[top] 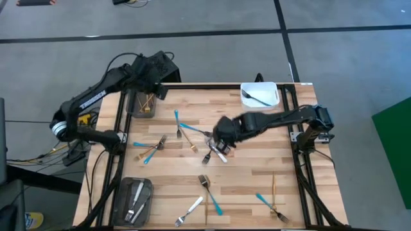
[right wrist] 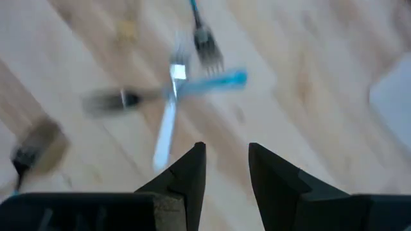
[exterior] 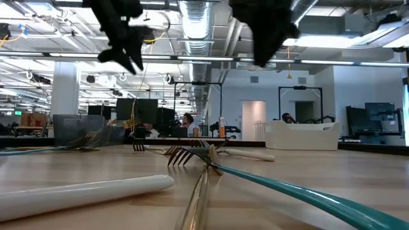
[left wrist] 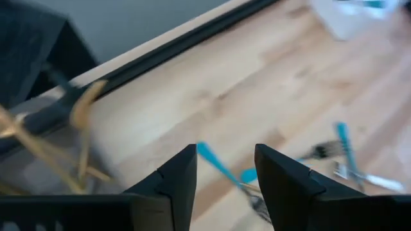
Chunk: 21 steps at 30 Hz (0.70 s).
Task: Sort silverware by color (type)
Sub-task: Put the blue fork into the white bin
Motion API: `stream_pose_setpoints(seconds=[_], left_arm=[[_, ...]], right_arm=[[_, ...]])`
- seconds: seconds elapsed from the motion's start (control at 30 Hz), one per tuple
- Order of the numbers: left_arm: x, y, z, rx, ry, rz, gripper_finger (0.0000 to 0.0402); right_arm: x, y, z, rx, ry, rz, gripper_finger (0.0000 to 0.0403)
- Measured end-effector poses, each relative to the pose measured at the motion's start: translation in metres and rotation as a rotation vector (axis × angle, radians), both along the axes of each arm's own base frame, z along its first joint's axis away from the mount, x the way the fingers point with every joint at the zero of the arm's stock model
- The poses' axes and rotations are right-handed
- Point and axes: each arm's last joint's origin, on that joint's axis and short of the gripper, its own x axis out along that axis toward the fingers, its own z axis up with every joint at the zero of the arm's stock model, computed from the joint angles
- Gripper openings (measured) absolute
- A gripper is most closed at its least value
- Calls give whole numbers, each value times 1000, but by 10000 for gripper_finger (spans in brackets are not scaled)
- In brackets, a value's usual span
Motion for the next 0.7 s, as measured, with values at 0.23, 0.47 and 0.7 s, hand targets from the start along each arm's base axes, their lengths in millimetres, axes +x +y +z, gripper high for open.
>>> stream_pose_setpoints(seconds=[0.23,0.47,0.7], left_arm=[[17,-67,19,110,-141,-193,144],[26,-109,21,188,-138,-314,144],[39,-134,17,209,-122,-407,144]], right_arm=[[-23,64,-37,172,108,-44,143],[-63,133,-53,241,170,-112,143],[-101,183,-63,310,185,-202,143]])
